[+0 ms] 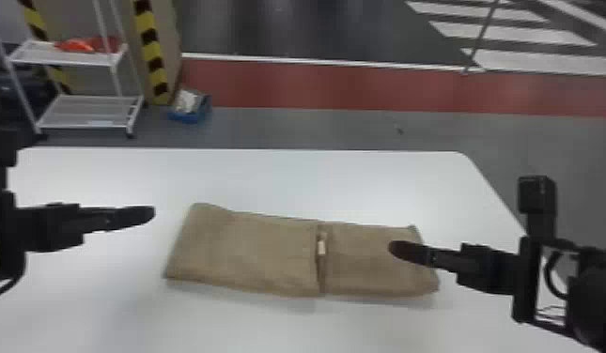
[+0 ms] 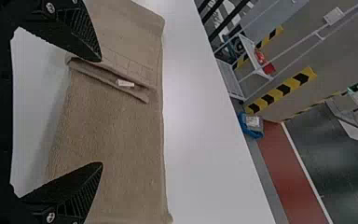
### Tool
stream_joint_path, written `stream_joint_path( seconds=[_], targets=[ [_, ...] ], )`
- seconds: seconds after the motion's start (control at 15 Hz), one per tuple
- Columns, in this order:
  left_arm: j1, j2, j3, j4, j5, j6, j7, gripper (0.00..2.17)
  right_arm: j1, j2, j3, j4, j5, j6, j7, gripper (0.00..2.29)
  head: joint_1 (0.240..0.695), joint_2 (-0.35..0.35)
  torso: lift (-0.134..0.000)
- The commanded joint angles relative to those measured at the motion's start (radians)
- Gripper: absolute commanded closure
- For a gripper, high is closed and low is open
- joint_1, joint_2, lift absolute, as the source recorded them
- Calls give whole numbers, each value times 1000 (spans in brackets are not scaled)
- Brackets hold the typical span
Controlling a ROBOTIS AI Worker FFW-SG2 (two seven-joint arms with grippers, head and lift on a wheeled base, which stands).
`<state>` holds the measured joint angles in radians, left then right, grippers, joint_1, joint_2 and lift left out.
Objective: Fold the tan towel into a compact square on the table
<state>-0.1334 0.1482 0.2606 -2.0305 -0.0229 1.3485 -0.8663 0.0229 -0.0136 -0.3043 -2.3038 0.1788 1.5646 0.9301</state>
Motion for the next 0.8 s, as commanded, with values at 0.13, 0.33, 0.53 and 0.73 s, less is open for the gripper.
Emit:
stream_joint_path(
  seconds=[0.13,0.33,0.53,0.73],
  targets=[
    [64,39,160,118,104,-147,15,73,-81,14,251,110,134,-44,-56,103,695,92,-125],
    [110,65,206,150,164,-190,12,76,-101,14,314,193,182,-90,-88,120,695,170,-125],
    [118,83,215,176,192,-196,4,76,-126,14,347,273,197,-132,-120,137,695,212,-125],
    [118,88,215,176,199,-196,-3,80,-133,14,363,299,200,-166,-132,147,695,221,-125]
  ],
)
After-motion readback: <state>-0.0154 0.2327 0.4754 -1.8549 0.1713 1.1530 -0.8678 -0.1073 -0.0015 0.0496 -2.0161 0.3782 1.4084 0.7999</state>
